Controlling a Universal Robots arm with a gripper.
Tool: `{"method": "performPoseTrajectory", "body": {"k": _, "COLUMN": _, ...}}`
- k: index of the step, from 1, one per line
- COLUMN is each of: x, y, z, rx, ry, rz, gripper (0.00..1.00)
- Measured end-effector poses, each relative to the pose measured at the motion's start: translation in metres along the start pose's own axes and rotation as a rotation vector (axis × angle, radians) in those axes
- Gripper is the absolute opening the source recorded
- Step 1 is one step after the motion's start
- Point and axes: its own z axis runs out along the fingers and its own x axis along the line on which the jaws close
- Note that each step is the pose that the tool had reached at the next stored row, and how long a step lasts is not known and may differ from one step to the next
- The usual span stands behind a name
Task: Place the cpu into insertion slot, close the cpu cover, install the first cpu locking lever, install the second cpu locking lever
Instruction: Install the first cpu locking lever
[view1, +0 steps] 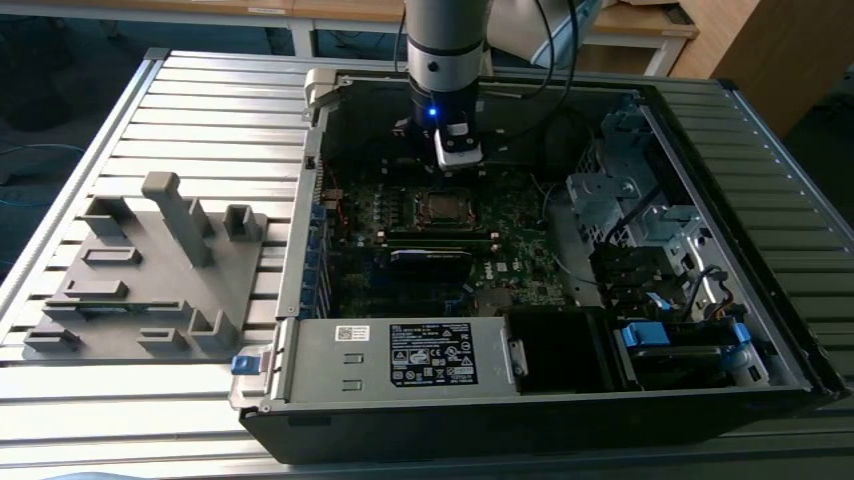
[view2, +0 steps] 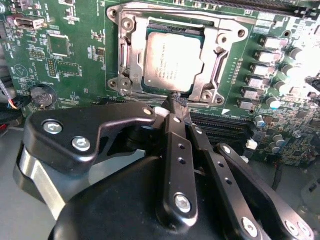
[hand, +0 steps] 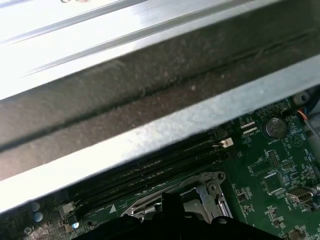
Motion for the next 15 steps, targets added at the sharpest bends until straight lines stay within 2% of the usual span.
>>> {"method": "performPoseTrajectory", "body": {"k": 11, "x": -0.0074, "y": 0.0029, "z": 0.0006, "rx": 0.0002, "ry": 0.0, "rz": 0.0, "gripper": 0.1}}
{"method": "performPoseTrajectory", "body": {"k": 15, "x": -0.0076, "y": 0.003, "z": 0.0006, "rx": 0.0002, "ry": 0.0, "rz": 0.0, "gripper": 0.1}}
